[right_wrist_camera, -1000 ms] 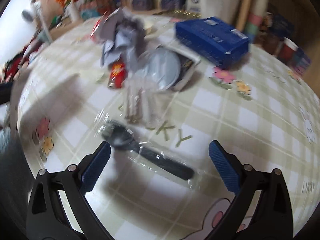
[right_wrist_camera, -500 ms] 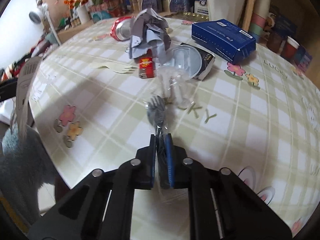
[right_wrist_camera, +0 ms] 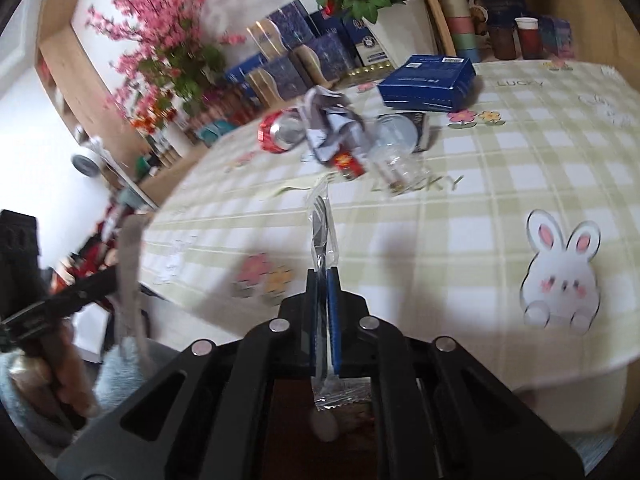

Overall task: Collect trash
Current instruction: 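Drop the fork into the bin with the right gripper while the left gripper carries the package, then lower the clear flower-print package into the brown bin and open the left gripper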

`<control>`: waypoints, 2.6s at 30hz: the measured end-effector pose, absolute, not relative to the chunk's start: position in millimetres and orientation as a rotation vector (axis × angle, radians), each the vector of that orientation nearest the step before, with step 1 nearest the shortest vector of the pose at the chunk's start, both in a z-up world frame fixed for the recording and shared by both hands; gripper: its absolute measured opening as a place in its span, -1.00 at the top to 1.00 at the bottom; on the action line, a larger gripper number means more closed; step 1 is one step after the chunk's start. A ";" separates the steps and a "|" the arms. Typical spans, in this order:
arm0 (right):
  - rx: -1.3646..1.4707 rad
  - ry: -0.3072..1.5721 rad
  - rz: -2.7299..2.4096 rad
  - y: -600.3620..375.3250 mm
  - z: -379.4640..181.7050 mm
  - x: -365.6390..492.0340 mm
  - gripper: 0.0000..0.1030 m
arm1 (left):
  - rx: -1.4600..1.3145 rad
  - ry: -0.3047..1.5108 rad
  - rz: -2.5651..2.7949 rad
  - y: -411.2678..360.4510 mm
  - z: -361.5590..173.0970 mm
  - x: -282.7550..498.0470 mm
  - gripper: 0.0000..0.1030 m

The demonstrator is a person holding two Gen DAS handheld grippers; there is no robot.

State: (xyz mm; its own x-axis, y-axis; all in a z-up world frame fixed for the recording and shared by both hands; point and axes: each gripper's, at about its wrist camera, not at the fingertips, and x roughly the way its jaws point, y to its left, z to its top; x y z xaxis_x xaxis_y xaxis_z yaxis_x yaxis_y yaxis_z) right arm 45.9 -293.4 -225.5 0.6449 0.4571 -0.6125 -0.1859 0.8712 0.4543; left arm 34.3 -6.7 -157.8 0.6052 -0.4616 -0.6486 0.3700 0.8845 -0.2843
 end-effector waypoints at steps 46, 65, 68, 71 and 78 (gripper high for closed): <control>0.125 1.083 0.389 -215.6 -303.3 -1.0 -0.34 | -0.121 0.828 -0.502 -5.4 -201.1 -12.3 -0.10; -0.042 0.652 0.093 -256.5 -224.8 -19.5 -0.89 | -0.093 0.863 -0.523 -15.3 -209.6 -11.0 -0.10; 0.000 0.610 0.031 -272.2 -225.6 -22.8 -0.89 | -0.057 0.889 -0.548 -24.6 -217.0 -10.7 -0.10; 0.008 0.608 -0.017 -280.1 -230.1 -20.5 -0.89 | -0.029 0.935 -0.572 -33.5 -229.3 -8.5 -0.10; 0.061 0.633 -0.073 -296.0 -242.5 -17.5 -0.89 | 0.006 1.047 -0.598 -45.6 -255.5 -1.2 -0.10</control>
